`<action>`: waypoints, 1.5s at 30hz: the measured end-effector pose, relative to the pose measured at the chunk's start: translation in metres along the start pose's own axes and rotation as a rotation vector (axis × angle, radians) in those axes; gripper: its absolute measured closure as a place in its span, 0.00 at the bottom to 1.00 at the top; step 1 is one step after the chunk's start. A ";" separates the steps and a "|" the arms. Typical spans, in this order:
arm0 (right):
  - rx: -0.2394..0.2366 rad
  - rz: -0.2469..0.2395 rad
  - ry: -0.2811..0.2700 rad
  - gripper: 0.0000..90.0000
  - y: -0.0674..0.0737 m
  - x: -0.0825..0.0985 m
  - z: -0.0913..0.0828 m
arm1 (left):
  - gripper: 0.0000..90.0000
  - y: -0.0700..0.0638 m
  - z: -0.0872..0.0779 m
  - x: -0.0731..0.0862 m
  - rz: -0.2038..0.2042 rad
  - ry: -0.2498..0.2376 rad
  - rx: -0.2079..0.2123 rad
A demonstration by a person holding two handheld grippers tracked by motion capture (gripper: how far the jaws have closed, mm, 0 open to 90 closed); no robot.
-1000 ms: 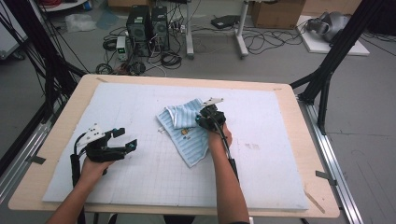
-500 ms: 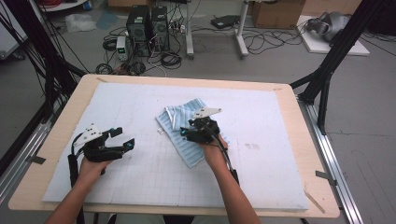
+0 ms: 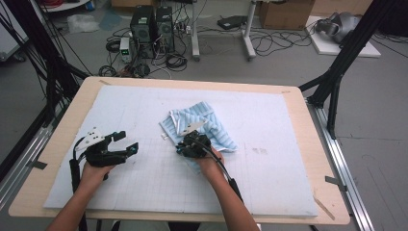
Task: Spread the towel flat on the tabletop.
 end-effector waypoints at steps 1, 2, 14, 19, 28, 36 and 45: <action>-0.057 -0.012 -0.003 0.96 0.005 0.003 -0.002 | 0.24 0.000 0.000 0.000 -0.001 -0.001 0.000; -0.085 -0.016 -0.006 0.96 0.008 0.006 -0.003 | 0.24 0.000 0.000 0.000 -0.001 -0.001 0.000; -0.330 -0.110 -0.014 0.96 0.058 0.049 -0.035 | 0.24 0.001 -0.001 -0.001 0.000 -0.006 -0.008; -0.364 -0.111 -0.027 0.97 0.069 0.070 -0.051 | 0.24 0.001 -0.001 -0.001 0.001 -0.003 -0.010; -0.288 -0.063 -0.132 0.63 0.070 0.076 -0.077 | 0.24 0.001 0.001 0.000 0.008 0.003 -0.013; 0.050 0.036 -0.032 0.57 0.037 0.055 -0.045 | 0.24 -0.001 0.003 0.000 0.010 0.011 -0.009; -0.206 -0.026 -0.015 0.94 0.057 0.059 -0.043 | 0.24 -0.002 0.003 0.001 0.009 0.015 -0.010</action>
Point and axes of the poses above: each handheld gripper's, and its own axes: z roughly forward along the jaws, x roughly out of its underside, y roughly to its left, the point moved 3 cm from there along z, roughly forward along the jaws, and after that the axes turned 8 degrees about -x, right-handed, at the moved point
